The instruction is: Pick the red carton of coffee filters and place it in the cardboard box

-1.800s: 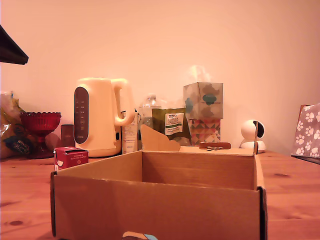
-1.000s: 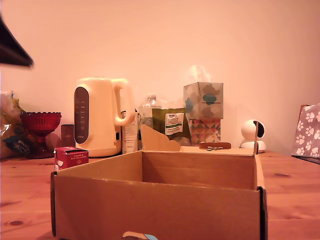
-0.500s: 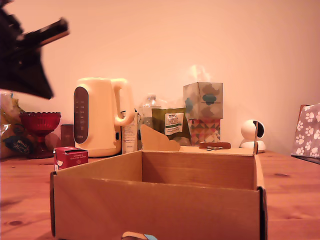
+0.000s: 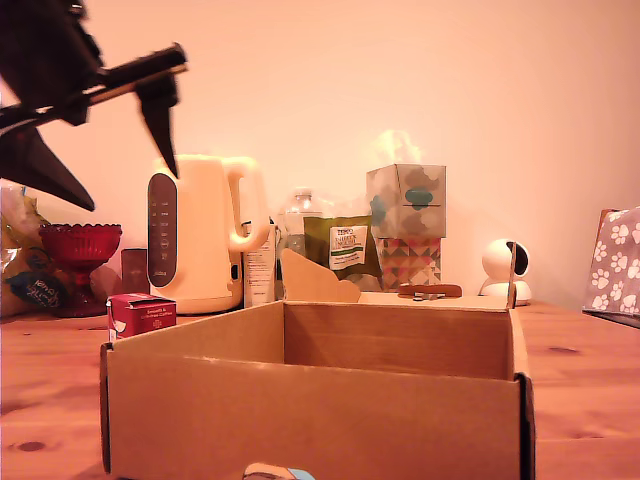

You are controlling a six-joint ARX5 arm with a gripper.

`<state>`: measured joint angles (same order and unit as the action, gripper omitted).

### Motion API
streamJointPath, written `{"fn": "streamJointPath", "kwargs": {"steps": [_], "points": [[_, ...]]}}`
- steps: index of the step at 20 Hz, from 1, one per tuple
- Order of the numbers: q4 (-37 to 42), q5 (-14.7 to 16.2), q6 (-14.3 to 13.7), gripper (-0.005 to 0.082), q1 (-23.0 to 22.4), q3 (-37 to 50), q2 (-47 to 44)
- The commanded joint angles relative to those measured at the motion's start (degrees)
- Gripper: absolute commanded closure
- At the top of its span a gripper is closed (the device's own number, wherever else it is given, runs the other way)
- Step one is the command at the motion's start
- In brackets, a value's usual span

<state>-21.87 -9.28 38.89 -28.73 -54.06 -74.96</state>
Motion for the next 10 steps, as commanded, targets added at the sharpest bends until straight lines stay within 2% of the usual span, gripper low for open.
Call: {"fn": "streamJointPath", "kwargs": {"steps": [1, 2, 3, 5, 9, 10], "points": [[-2.47, -0.24, 2.49, 0.0007, 0.22, -0.94, -3.34], [-3.30, -0.24, 5.79, 0.0007, 0.24, -1.84, -5.01], [-4.35, -0.24, 6.12, 0.0007, 0.24, -2.75, -6.45], [-4.94, -0.31, 9.77, 0.0007, 0.24, -3.85, -9.35], [-5.73, -1.73, 13.44, 0.0007, 0.26, -4.66, -14.51], [-5.25, -2.29, 13.66, 0.0007, 0.39, -4.83, -15.65]]}}
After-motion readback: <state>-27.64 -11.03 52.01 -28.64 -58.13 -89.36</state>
